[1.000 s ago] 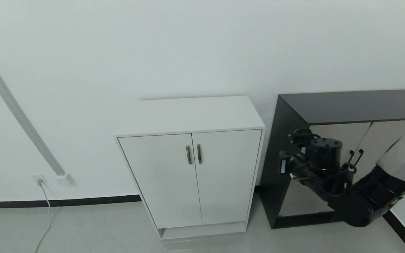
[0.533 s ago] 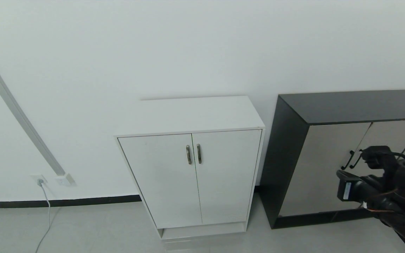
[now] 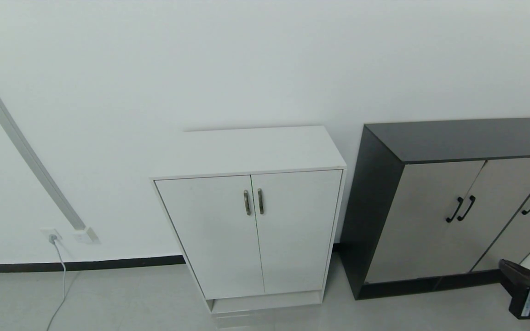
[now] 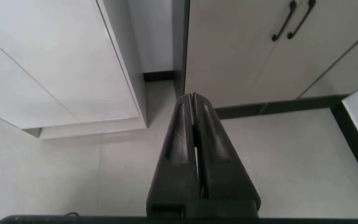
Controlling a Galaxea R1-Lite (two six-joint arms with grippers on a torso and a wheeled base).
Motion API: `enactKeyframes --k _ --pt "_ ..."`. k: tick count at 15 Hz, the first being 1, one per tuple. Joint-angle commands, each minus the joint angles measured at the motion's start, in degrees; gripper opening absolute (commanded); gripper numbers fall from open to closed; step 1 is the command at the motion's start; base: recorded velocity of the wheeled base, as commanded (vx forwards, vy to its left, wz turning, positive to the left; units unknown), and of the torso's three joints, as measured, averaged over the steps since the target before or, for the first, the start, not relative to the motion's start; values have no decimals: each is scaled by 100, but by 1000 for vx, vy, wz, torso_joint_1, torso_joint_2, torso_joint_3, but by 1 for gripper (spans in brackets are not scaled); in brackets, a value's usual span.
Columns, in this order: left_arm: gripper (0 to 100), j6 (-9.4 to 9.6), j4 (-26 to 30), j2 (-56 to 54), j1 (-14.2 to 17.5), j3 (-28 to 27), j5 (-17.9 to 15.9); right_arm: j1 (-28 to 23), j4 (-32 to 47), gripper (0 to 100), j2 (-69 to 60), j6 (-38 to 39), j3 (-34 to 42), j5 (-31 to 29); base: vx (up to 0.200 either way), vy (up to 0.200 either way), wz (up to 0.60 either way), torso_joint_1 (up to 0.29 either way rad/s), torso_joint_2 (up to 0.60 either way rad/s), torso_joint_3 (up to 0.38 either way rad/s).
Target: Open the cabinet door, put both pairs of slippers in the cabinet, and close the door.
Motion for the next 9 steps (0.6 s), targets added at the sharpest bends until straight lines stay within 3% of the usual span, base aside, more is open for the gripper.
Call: enactKeyframes --k 1,4,9 --pt "0 -1 0 8 0 0 -1 -16 798 0 -1111 -20 22 121 0 0 0 0 0 0" --pt "0 -1 0 8 0 0 -1 -16 2055 0 -1981 -11 22 517 0 0 0 0 0 0" --pt "0 -1 0 8 0 0 -1 63 3382 0 -3010 -20 22 912 0 0 0 0 0 0"
